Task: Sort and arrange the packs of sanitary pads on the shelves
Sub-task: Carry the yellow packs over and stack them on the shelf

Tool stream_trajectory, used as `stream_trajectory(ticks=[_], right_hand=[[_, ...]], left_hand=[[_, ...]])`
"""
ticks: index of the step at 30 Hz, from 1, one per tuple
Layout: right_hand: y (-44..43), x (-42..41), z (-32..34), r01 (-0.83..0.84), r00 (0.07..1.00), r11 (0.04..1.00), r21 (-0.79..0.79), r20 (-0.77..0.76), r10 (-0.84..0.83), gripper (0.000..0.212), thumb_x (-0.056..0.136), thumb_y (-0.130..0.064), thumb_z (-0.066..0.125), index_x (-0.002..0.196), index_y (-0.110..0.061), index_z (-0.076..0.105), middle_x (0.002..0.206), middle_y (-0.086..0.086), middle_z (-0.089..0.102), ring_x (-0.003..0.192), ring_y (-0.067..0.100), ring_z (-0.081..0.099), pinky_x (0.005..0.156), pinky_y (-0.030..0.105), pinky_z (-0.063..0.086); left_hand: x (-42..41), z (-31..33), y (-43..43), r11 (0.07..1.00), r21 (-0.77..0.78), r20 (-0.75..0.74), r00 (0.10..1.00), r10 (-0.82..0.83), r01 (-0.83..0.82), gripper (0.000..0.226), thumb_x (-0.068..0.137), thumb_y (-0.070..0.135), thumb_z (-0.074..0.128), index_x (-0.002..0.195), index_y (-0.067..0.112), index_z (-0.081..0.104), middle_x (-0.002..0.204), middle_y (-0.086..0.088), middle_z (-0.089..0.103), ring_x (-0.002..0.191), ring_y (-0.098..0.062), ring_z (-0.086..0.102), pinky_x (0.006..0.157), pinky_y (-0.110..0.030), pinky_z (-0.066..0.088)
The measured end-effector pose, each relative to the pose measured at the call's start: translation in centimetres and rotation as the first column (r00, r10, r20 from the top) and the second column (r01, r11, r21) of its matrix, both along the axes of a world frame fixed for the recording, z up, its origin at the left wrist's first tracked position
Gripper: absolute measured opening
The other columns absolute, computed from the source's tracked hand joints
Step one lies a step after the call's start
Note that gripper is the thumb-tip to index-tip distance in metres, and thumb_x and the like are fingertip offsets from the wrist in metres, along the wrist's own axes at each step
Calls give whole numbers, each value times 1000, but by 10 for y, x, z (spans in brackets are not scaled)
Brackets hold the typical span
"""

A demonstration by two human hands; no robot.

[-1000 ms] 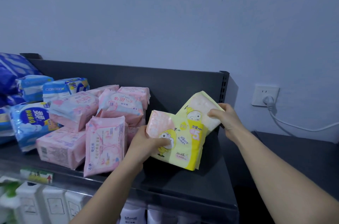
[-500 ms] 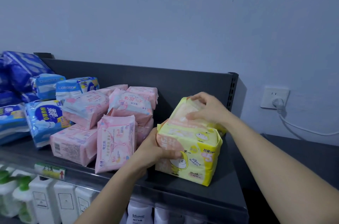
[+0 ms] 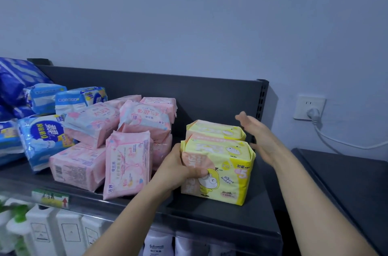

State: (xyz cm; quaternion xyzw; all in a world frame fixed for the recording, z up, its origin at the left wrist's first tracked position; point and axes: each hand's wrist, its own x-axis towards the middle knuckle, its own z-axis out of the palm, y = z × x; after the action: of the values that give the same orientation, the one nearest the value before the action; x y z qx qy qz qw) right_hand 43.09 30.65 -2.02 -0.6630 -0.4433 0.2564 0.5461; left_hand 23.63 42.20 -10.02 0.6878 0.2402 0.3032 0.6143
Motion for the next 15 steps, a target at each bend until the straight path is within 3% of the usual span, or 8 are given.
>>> stream_trajectory(ticks=[3,5,7,8,10,11,13,15], right_hand=[[-18,-2,-18,-181,983,983,-25,-28,180,135,23,-76,83,144,-38,34,135,-15,47,126,12,49,108,37,40],[-24,-4,-28,-196,980,978,-65,23,198,147,22,-61,92,149,-42,21,143,-8,40,129,17,47,108,39,42],[-30,-7,-34,-146,985,986,-75,79,152,146,25,-51,97,147,-50,16,148,-7,36,130,19,47,106,42,44],[-33,-7,-39,-126,988,990,-62,84,131,139,30,-43,99,142,-54,17,145,-9,39,128,16,50,105,40,45],[-39,-12,-47,-113,992,993,-24,49,115,124,44,-20,98,134,-53,20,131,-14,53,115,9,60,97,30,50],[-40,-13,-52,-94,995,995,-19,33,94,122,45,-16,97,136,-48,22,124,-15,59,109,6,63,94,28,51],[-40,-13,-63,-29,1000,1000,-2,8,29,116,38,-25,94,137,-32,34,119,-11,65,104,7,66,94,34,53],[-39,-12,-71,-1,999,999,35,-32,2,106,36,-27,92,132,-24,45,115,-5,69,101,11,68,89,36,55]], left_hand=[[4,9,-6,997,16,-11,998,-69,69,83,54,20,94,123,18,48,115,-2,69,104,-15,68,92,-43,55],[6,23,-7,999,-11,12,999,-34,34,90,56,47,88,130,21,44,123,3,62,109,-10,64,96,-35,52],[14,36,0,996,-67,13,998,57,-56,108,51,78,70,139,23,41,135,4,54,121,-13,56,106,-39,43],[21,41,7,989,-128,24,996,83,-80,106,53,83,65,137,21,45,135,2,56,121,-15,56,108,-40,40],[31,52,16,972,-203,20,992,125,-119,62,79,64,57,112,12,58,112,-2,66,101,-17,64,100,-35,43],[30,53,20,970,-224,57,992,114,-99,37,90,47,51,94,11,56,90,-2,66,82,-16,63,87,-29,46],[33,53,29,955,-286,108,988,112,-78,25,95,24,45,71,14,46,55,2,53,50,-13,52,61,-26,41],[42,60,32,935,-344,18,995,101,-89,21,93,17,47,72,14,48,54,0,48,48,-14,48,55,-27,37]])
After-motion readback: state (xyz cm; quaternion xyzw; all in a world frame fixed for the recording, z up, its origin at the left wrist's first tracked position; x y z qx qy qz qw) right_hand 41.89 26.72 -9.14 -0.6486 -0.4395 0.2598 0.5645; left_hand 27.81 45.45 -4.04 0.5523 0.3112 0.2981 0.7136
